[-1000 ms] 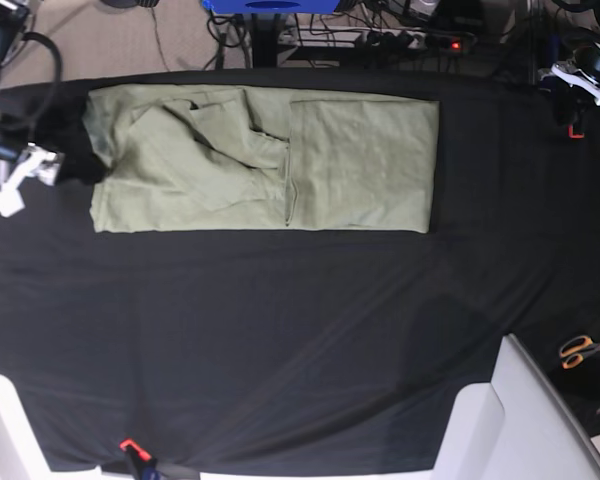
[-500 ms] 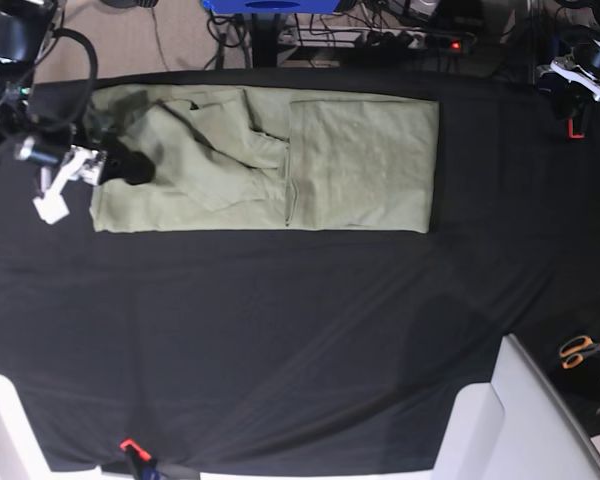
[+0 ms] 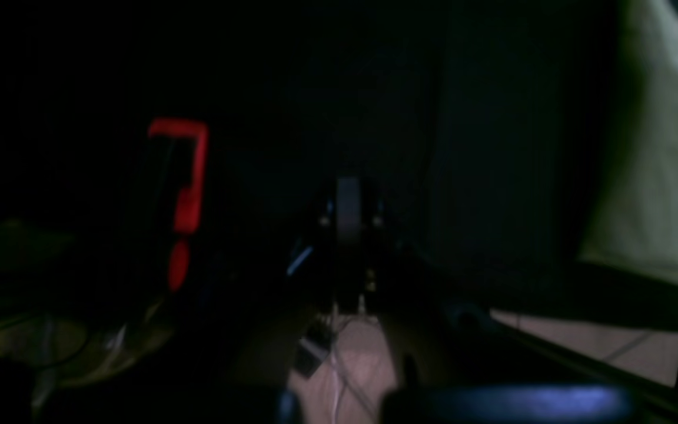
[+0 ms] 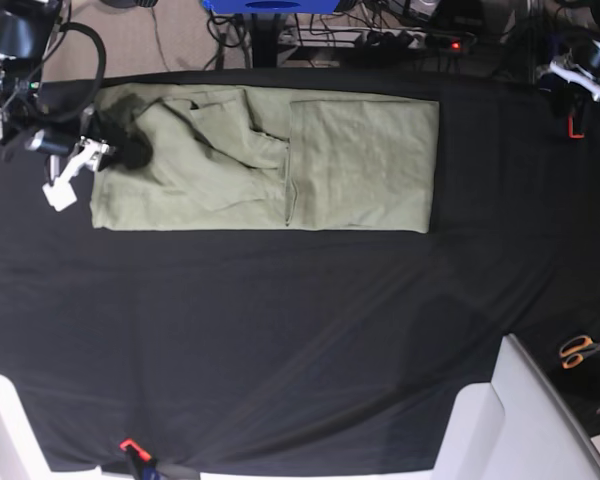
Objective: Fold the T-shirt properly
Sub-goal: 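Grasp the opposite side edge with the right gripper and fold it inward, then lift the folded shirt end with the right gripper and fold it over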
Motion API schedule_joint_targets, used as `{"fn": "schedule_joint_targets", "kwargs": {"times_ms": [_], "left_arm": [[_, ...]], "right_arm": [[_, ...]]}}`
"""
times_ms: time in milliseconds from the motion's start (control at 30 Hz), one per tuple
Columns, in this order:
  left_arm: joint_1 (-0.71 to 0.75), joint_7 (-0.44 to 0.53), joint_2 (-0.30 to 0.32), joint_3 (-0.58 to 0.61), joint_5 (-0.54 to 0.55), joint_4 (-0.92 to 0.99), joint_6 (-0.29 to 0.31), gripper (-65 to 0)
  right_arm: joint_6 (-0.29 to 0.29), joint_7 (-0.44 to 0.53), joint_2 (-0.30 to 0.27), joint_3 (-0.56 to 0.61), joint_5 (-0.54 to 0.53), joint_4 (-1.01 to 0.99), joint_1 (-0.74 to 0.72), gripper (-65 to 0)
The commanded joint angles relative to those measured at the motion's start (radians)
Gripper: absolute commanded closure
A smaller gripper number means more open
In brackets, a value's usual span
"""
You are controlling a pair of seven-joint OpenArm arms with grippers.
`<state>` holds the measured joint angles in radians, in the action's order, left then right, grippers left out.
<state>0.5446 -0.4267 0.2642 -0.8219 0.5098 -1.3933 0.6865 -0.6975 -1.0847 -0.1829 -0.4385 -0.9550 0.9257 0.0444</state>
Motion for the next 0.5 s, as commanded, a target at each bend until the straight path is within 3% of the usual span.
{"fn": "schedule_joint_targets", "kwargs": {"times_ms": [0, 33, 333, 467], "left_arm": [[0.013, 0.019, 0.016, -0.009, 0.014, -0.01, 0.008, 0.0], [0.013, 0.019, 0.014, -0.007, 0.014, -0.013, 0.008, 0.0], [0.012, 0.019, 0.014, -0.007, 0.014, -0.019, 0.008, 0.0], [0.012, 0.019, 0.014, -0.007, 0.014, -0.021, 0.008, 0.0]], "right_arm": [[-0.001, -0.007, -0.027, 0.0, -0.002, -0.018, -0.021, -4.2], [-0.001, -0.007, -0.04, 0.0, -0.002, -0.047, -0.031, 0.0], [-0.001, 0.062, -0.177, 0.0, -0.002, -0.13, -0.053, -0.2], [-0.001, 0.062, -0.198, -0.001, -0.002, -0.076, -0.044, -0.2]]}}
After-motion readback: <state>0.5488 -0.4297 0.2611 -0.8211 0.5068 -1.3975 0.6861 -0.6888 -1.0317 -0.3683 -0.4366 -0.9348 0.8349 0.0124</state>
